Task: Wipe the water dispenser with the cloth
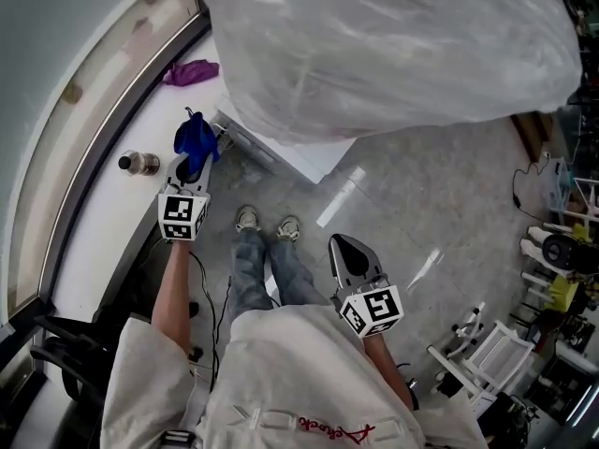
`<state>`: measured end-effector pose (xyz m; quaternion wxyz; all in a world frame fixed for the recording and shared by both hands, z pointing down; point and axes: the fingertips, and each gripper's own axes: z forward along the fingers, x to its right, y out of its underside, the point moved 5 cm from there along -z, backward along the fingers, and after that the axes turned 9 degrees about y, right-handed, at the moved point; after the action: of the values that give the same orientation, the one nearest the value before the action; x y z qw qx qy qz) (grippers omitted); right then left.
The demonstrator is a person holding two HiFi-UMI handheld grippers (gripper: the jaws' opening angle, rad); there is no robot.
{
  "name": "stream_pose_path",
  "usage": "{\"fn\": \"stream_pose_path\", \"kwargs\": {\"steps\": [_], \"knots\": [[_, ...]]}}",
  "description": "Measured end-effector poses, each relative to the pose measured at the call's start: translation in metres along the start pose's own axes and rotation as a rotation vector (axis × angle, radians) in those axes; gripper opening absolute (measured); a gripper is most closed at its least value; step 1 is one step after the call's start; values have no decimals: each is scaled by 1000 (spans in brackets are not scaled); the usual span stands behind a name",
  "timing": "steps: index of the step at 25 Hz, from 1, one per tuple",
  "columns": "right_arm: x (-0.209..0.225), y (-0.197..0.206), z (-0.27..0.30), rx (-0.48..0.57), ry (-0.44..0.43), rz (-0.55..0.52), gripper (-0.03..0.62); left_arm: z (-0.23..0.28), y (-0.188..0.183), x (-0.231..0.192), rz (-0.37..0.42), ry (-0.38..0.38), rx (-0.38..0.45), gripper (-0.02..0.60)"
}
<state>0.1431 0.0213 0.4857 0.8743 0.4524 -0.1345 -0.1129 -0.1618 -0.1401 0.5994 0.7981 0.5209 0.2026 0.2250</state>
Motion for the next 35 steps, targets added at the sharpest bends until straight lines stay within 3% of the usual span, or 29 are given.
{"fn": "stream_pose_path", "kwargs": {"steps": [5,11,15,21,29,35], "knots": [[3,8,-2,-24,11,-16,15,30,12,-30,32,-22,-36,86],[6,8,-5,-24,29,-12,15,47,5,-10,45,34,-19,86],[10,8,-9,-16,33,-6,15,44,0,20,47,76,8,86],[7,10,-10,-15,24,-3,15,41,-11,87,117,201,33,86],[17,11,-17,-8,24,-9,15,46,-5,169,128,352,36,86],[18,13,-16,-14,23,-9,15,53,5,208,102,422,29,86]]}}
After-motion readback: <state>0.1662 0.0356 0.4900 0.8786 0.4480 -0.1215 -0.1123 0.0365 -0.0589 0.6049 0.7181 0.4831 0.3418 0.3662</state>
